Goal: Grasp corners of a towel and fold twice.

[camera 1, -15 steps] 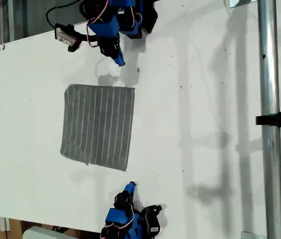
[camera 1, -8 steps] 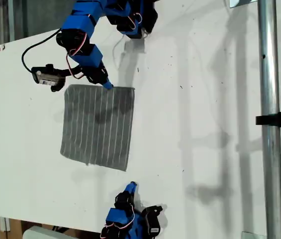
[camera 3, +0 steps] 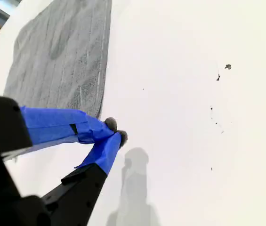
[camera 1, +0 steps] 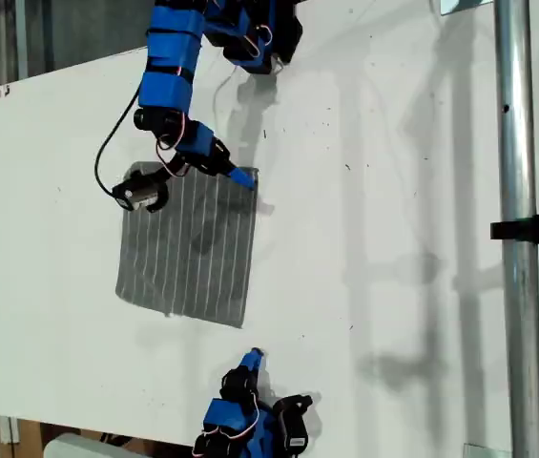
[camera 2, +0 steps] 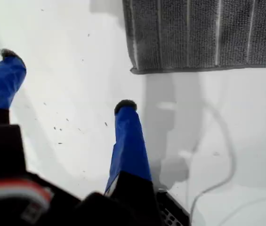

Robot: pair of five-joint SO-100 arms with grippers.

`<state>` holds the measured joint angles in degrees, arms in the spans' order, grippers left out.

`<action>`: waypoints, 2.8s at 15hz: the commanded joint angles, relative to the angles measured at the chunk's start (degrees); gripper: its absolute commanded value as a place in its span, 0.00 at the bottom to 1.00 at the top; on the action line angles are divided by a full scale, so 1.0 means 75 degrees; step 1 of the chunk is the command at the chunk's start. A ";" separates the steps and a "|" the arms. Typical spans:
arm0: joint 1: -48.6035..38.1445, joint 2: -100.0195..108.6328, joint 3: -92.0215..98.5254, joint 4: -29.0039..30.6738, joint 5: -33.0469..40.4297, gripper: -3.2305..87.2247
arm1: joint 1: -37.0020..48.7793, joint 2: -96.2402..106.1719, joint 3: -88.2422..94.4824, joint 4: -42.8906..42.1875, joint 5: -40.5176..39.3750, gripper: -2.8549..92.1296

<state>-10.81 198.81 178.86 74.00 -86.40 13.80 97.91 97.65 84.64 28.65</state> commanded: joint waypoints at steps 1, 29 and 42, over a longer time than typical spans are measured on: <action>0.0070 0.0035 -0.0012 0.0035 0.0035 0.00 | 0.0270 -0.0902 0.0187 -0.0926 -0.0375 0.43; -0.1512 -0.8918 -0.8895 0.0797 0.3352 0.00 | 0.0715 -0.3105 0.0176 -0.3281 -0.0551 0.03; -0.2250 -1.3395 -1.3008 0.2004 0.6715 0.36 | 0.0715 -0.3105 0.0270 -0.3375 -0.0434 0.03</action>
<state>-26.19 98.09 78.49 92.72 -36.30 19.86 74.18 99.67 60.56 24.96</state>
